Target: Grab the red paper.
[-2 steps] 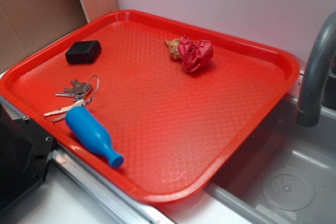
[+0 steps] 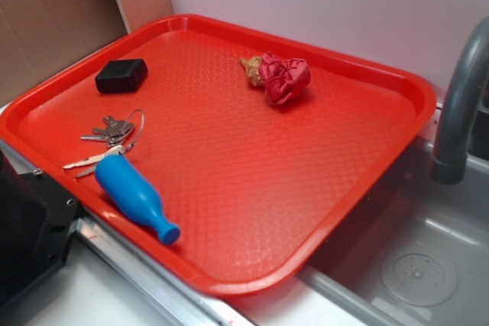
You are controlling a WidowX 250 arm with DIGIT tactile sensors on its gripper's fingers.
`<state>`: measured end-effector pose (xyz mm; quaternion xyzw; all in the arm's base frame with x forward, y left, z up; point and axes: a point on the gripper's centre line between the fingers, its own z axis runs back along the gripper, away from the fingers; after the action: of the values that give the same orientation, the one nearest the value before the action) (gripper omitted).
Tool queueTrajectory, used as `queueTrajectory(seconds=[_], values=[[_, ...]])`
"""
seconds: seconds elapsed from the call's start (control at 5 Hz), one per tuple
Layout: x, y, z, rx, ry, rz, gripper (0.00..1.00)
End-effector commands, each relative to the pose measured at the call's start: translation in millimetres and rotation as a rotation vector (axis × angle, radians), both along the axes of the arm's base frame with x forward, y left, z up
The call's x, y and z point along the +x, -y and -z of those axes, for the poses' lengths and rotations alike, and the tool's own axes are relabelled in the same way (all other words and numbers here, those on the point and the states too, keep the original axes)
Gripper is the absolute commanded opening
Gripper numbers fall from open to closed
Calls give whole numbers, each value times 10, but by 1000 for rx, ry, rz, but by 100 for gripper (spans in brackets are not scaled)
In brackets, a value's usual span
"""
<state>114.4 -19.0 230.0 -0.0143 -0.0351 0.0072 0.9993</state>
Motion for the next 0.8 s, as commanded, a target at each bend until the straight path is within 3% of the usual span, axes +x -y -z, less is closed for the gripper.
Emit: queueTrajectory(seconds=[0.0, 0.2, 0.6], values=[[785, 350, 553, -38, 60, 265, 100], [1229, 523, 814, -45, 86, 365, 100], [1867, 533, 1291, 52, 103, 441, 100]])
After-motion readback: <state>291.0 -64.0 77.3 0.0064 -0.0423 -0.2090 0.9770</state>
